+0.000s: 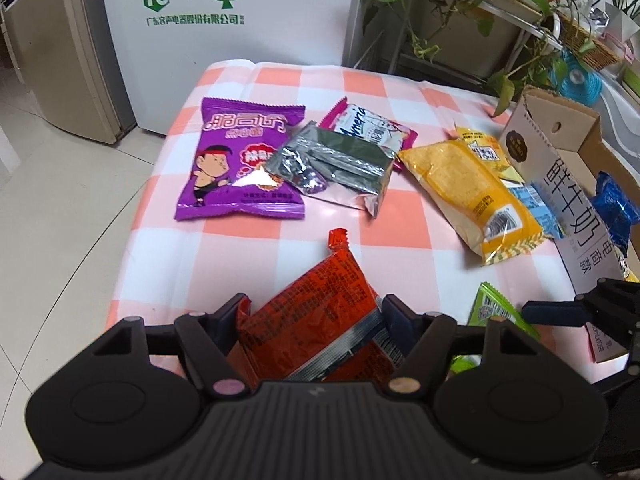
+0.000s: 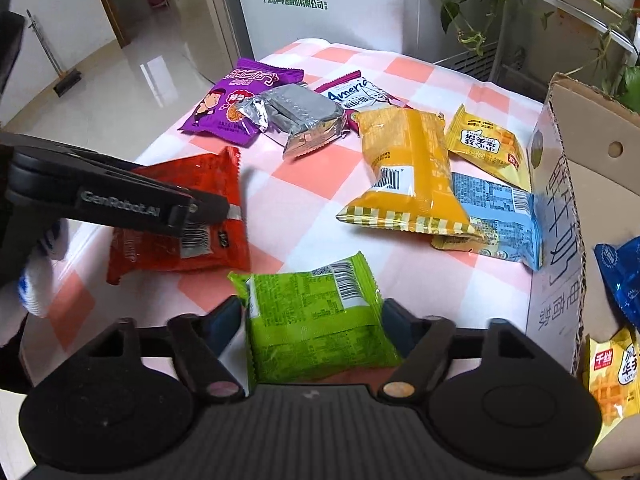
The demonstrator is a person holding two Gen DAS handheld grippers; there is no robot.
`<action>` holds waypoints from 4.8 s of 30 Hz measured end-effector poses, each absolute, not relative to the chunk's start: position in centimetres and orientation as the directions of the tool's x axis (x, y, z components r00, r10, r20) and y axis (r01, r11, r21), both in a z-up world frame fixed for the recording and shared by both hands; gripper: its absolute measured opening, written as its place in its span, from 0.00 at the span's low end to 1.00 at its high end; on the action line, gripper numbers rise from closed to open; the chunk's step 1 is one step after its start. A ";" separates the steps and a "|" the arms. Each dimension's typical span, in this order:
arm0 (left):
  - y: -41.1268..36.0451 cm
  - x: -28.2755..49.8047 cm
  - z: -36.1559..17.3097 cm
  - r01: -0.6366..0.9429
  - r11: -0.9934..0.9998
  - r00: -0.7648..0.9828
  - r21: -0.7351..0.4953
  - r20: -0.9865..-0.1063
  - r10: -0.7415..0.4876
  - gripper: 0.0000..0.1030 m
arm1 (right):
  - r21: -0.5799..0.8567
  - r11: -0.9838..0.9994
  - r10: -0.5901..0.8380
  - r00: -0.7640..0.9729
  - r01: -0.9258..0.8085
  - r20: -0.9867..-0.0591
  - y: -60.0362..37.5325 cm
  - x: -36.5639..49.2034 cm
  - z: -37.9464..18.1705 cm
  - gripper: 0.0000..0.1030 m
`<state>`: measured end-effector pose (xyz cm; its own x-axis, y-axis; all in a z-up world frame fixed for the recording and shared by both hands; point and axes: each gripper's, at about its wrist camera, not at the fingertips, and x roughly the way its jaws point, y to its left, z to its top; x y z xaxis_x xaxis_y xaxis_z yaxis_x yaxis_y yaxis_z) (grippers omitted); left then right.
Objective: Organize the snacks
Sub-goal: 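Grasp and lift the green snack bag with the right gripper while left holds red bag, then carry the green bag into the box with right while left drops red bag there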
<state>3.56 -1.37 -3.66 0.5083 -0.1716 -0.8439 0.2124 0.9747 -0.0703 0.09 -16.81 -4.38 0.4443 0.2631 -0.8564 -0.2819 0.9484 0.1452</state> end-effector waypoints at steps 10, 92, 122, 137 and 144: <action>-1.2 3.3 -2.8 0.198 0.977 0.523 -0.074 -0.835 -0.169 0.70 | 0.090 0.941 0.243 0.469 -0.326 -0.849 -16.0 -0.1 -4.7 0.63; -8.5 1.0 -1.3 0.409 0.912 0.520 -0.039 -0.811 -0.268 0.88 | 0.158 0.986 0.138 0.767 -0.048 -0.627 -27.6 0.4 6.9 0.62; -11.6 0.2 0.7 0.370 0.914 0.572 -0.164 -0.736 -0.363 0.70 | 0.293 0.955 0.153 0.768 0.047 -0.622 -31.4 0.6 7.6 0.62; -20.2 0.1 2.5 0.493 0.834 0.521 -0.248 -0.683 -0.512 0.70 | 0.285 0.956 0.127 0.776 0.070 -0.618 -34.9 0.5 8.2 0.62; -22.8 0.5 1.6 0.512 0.818 0.493 -0.262 -0.691 -0.529 0.70 | 0.287 0.951 0.104 0.762 0.111 -0.639 -35.7 1.0 7.6 0.63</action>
<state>0.49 -22.85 1.64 0.4929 -0.5294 -0.6905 0.5115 0.8183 -0.2622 0.95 -35.70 7.64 0.7623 0.1035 -0.6389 0.1114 0.9514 0.2870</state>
